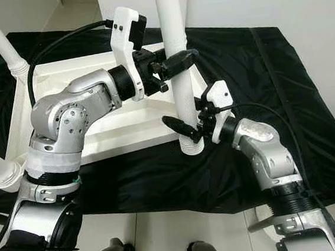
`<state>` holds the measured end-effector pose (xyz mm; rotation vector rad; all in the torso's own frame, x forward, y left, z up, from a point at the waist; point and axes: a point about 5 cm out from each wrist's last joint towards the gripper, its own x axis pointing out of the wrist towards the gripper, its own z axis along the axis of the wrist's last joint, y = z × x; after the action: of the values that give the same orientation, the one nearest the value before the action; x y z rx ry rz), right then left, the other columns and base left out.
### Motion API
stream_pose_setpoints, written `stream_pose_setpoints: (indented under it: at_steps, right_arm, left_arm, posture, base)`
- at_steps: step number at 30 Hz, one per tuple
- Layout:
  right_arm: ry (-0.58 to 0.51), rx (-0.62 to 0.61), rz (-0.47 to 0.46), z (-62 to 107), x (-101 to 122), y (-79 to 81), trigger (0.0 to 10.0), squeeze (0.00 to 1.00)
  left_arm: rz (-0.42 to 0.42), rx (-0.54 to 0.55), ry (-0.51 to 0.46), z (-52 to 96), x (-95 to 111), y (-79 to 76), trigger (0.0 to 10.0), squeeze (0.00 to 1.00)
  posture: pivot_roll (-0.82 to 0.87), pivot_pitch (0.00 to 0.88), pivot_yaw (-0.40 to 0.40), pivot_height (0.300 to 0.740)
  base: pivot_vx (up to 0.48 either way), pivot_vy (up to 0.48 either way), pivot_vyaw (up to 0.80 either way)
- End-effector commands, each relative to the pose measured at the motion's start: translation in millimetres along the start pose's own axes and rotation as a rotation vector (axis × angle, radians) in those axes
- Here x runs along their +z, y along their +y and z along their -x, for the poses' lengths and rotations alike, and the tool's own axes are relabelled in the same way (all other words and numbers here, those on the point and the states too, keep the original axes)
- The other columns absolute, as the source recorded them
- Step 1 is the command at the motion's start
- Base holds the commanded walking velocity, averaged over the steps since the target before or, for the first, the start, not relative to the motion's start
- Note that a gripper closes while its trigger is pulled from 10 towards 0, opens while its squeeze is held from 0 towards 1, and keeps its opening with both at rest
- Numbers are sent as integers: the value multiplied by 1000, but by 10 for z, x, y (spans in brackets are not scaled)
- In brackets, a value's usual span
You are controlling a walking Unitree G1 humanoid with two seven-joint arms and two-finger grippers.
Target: Building children table
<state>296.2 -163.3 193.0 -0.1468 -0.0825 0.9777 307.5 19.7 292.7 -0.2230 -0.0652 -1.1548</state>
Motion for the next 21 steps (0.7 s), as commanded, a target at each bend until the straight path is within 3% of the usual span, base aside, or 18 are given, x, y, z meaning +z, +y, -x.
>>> stream_pose_setpoints:
  at_steps: [1, 7, 12, 21]
  right_arm:
    - [-41, 21, 9, 70, 169, -47, 10000, 0]
    - [-23, 55, 14, 137, 211, -52, 10000, 0]
    - [51, 69, -28, 194, 12, 32, 10000, 0]
    - [54, 68, -57, 240, -11, 55, 10000, 0]
  left_arm:
    - [-14, -6, -9, -5, 80, 5, 10000, 0]
    - [-19, 6, -15, 8, 105, 39, 10000, 0]
    - [-25, 48, -20, 57, 114, 106, 10000, 0]
    - [-26, 87, -18, 113, 118, 167, 10000, 0]
  posture:
    - [-41, 55, 41, 740]
    - [-46, 58, 36, 740]
    - [-41, 83, 15, 740]
    - [-36, 88, 4, 740]
  base:
    - [0, 0, 0]
    - [0, 0, 0]
    - [0, 0, 0]
    - [0, 0, 0]
